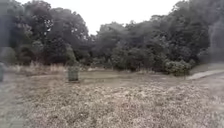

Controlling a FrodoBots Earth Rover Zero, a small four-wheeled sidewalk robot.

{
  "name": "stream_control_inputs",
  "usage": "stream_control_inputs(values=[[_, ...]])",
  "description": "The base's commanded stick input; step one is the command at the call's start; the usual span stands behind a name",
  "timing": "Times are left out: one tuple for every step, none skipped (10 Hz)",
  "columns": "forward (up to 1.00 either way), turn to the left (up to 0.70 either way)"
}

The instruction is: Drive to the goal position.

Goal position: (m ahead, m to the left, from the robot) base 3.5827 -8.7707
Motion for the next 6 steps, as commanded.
stream_control_inputs(values=[[0.45, 0.0], [0.45, 0.0], [0.45, 0.0], [0.45, 0.0], [0.0, 0.0], [0.0, 0.0]])
